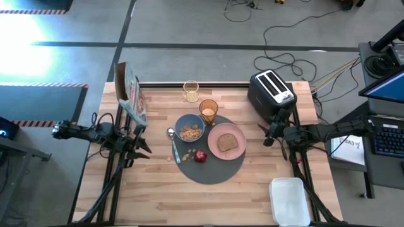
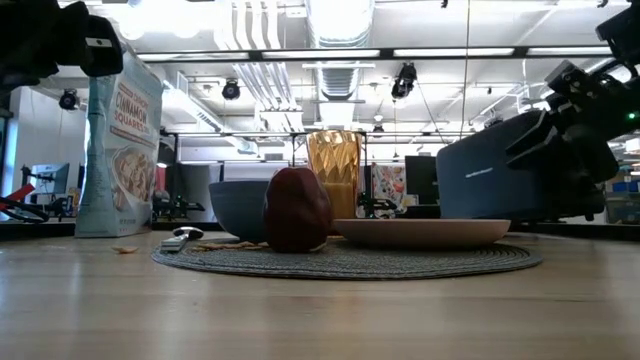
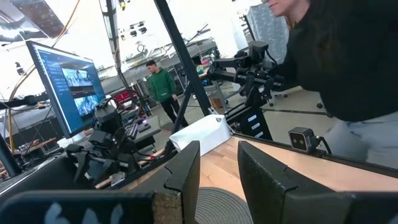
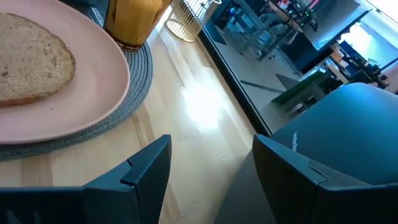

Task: Arrange a breakfast setting
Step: Return to Home Position

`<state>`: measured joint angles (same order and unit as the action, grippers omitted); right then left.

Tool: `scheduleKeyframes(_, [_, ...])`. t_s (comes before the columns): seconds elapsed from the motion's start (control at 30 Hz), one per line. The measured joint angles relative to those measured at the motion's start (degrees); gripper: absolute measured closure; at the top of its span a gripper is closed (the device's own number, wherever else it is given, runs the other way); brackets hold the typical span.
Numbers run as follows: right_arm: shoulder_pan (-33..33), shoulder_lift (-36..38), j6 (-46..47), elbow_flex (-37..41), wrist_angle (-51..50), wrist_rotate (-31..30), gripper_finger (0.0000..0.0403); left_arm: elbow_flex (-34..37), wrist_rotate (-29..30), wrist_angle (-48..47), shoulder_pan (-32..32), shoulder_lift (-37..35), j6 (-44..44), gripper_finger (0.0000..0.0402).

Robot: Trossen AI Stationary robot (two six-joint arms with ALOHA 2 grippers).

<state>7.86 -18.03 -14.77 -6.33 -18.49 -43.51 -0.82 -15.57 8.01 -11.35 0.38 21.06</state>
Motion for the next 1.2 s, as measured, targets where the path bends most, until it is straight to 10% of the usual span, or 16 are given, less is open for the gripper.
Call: scheduleKeyframes(1.2, [10.22, -1.92, 3.22, 0.09, 1.52, 0.19, 0.0188, 0.0, 0.0, 0.02, 0.0, 0.17, 0.0, 0.031])
